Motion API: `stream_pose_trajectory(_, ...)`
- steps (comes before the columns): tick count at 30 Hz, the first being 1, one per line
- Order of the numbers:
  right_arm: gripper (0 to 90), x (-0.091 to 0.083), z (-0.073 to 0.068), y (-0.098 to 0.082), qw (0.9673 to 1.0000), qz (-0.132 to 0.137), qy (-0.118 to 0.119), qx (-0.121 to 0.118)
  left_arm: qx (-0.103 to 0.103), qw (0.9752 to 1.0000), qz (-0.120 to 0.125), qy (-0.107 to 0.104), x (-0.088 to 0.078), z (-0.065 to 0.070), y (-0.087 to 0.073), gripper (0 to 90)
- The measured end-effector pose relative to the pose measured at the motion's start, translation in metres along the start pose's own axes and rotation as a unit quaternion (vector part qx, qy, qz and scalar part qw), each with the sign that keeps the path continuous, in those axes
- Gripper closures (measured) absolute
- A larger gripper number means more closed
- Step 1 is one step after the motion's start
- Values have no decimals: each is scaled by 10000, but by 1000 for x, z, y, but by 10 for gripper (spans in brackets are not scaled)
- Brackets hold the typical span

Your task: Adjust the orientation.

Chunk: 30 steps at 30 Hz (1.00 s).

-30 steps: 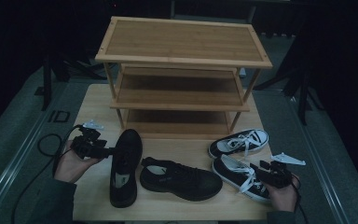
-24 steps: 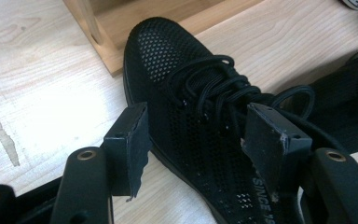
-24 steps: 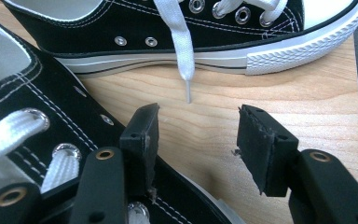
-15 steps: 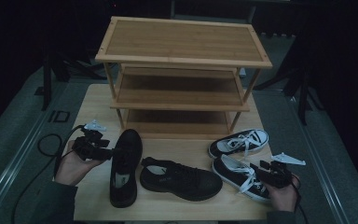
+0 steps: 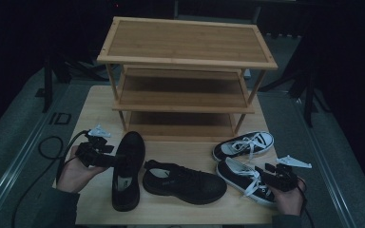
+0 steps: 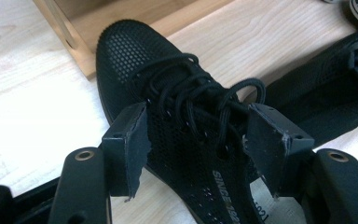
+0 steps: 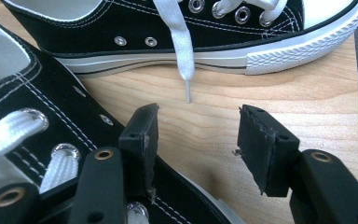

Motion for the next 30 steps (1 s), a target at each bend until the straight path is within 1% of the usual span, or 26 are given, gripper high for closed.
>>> stream_pose_trajectory(4, 475, 0, 0, 0, 10000, -3, 0, -2, 21, 9999, -119, -29, 5, 2, -8, 401)
stream_pose_trajectory(6, 475, 0, 0, 0, 10000, -2, -2, -3, 13, 9998, -214, 12, 8, 2, -12, 408)
stream_pose_trajectory(9, 475, 0, 0, 0, 10000, -3, 1, -3, -61, 9994, -346, -3, 10, 0, -18, 457)
stream_pose_trajectory(12, 476, 0, 0, 0, 10000, -6, 0, -2, -100, 9992, -397, 9, 11, -2, -21, 473)
stream_pose_trajectory(15, 476, 0, 0, 0, 10000, -6, -1, -3, -47, 9988, -494, -15, 14, 0, -22, 493)
stream_pose_trajectory(19, 475, 0, 0, 0, 10000, -5, 0, -2, -3, 9972, -744, 31, 22, 2, -24, 516)
stream_pose_trajectory(21, 475, 0, 0, 0, 10000, -5, 2, -4, 10, 9966, -828, 24, 25, 3, -25, 535)
stream_pose_trajectory(22, 475, 0, 0, 0, 10000, -4, 4, -4, 21, 9963, -856, 17, 26, 3, -25, 571)
stream_pose_trajectory(24, 476, 0, 0, 0, 10000, -5, 8, -3, 50, 9959, -898, 0, 28, 6, -26, 707)
stream_pose_trajectory(25, 475, 0, 0, 0, 10000, -8, 9, -5, 69, 9959, -901, 75, 29, 6, -25, 773)
stream_pose_trajectory(27, 476, 0, 0, 0, 10000, -4, 13, -4, 99, 9955, -908, 266, 27, 4, -23, 822)
stream_pose_trajectory(28, 476, 0, 0, 0, 10000, -4, 13, -5, 114, 9952, -900, 357, 26, 2, -21, 832)
stream_pose_trajectory(30, 476, 0, 0, 0, 10000, -6, 18, -5, 146, 9946, -917, 462, 23, -3, -18, 837)
Point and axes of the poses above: each handheld gripper's, and its own axes: x roughly forward along the jaws, y roughly out of its top, z roughly to its right, the point moved 8 cm from there along x, roughly forward along the jaws, and after that the axes turned 2 degrees about x, right-handed, at the moved point
